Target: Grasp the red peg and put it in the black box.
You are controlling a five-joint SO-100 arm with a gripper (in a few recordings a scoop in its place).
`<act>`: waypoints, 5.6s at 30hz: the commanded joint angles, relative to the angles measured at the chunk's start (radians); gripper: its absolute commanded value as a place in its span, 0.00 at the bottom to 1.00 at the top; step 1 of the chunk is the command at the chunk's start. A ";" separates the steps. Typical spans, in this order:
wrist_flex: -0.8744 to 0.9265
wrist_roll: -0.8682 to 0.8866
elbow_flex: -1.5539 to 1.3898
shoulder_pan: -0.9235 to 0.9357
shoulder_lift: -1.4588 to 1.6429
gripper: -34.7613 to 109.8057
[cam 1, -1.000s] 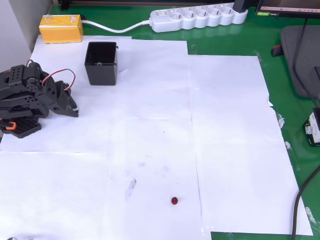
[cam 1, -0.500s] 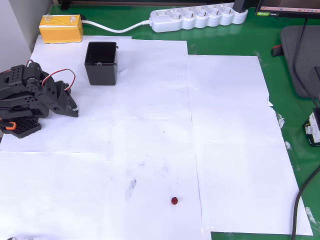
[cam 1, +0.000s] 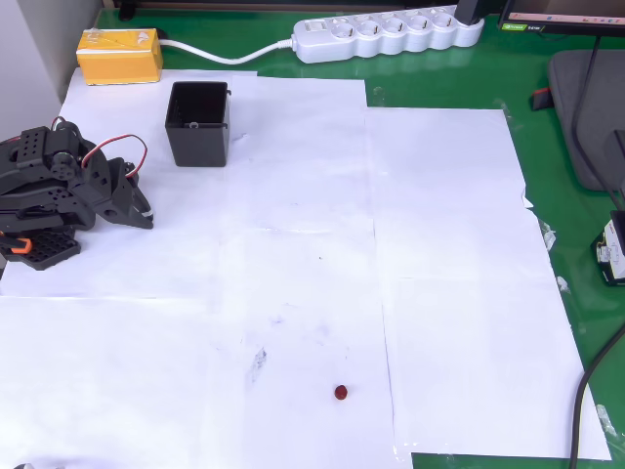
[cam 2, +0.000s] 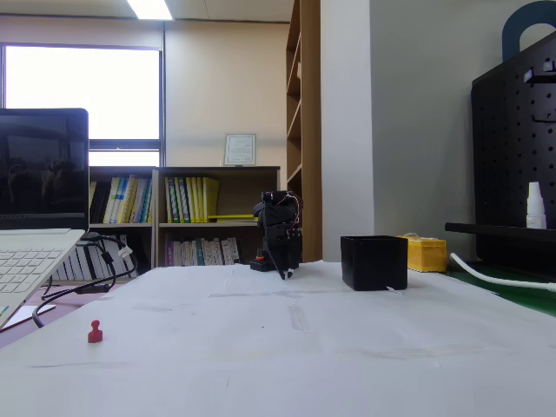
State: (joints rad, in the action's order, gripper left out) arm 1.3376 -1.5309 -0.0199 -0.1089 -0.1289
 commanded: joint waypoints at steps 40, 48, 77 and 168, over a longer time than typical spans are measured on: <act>-2.480 0.104 -0.032 0.411 1.856 0.24; -2.623 0.048 -0.288 0.525 2.149 0.24; -2.378 -0.048 -0.985 0.755 2.474 0.24; -1.798 -0.034 -1.971 0.676 2.861 0.54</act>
State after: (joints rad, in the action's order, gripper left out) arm -0.4464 -1.5585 -1.9896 0.5768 2.7320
